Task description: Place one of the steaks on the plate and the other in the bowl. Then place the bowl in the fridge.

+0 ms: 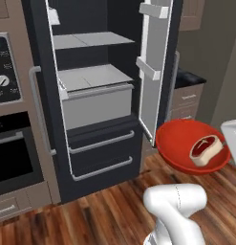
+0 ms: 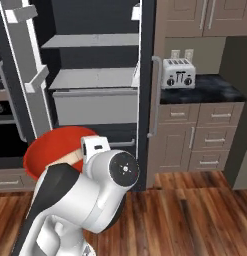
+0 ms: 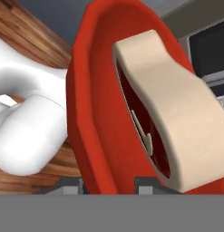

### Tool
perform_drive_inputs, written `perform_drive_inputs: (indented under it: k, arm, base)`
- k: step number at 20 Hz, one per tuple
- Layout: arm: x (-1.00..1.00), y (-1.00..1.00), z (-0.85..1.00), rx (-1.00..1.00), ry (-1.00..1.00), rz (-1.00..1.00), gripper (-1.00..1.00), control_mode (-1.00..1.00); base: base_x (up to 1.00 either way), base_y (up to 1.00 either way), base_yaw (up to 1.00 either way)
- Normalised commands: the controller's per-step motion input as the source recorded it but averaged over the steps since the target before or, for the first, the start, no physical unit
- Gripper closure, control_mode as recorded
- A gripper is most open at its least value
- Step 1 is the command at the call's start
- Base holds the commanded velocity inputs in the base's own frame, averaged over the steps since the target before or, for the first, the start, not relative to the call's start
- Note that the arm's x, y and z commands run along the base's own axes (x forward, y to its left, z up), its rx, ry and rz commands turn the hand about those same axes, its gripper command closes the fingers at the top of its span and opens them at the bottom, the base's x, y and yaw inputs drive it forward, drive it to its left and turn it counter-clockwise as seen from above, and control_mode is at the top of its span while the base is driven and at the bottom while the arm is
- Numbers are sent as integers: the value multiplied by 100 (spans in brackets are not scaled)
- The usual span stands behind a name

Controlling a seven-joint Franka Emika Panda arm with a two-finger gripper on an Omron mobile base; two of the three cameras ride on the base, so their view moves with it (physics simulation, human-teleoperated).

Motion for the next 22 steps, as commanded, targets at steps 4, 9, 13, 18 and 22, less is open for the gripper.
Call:
perform_drive_inputs:
  k: [4, 9, 13, 18, 22]
  arm:
    - [0, 0, 0, 0, 0, 0, 100, 100]
    - [0, 0, 0, 0, 0, 0, 100, 100]
    - [0, 0, 0, 0, 0, 0, 100, 100]
    - [0, 0, 0, 0, 0, 0, 100, 100]
    - [0, 0, 0, 0, 0, 0, 100, 100]
  base:
    - [63, 18, 0]
    - [62, 23, 0]
    - [66, 25, 0]
    - [62, 33, 0]
    - [57, 34, 0]
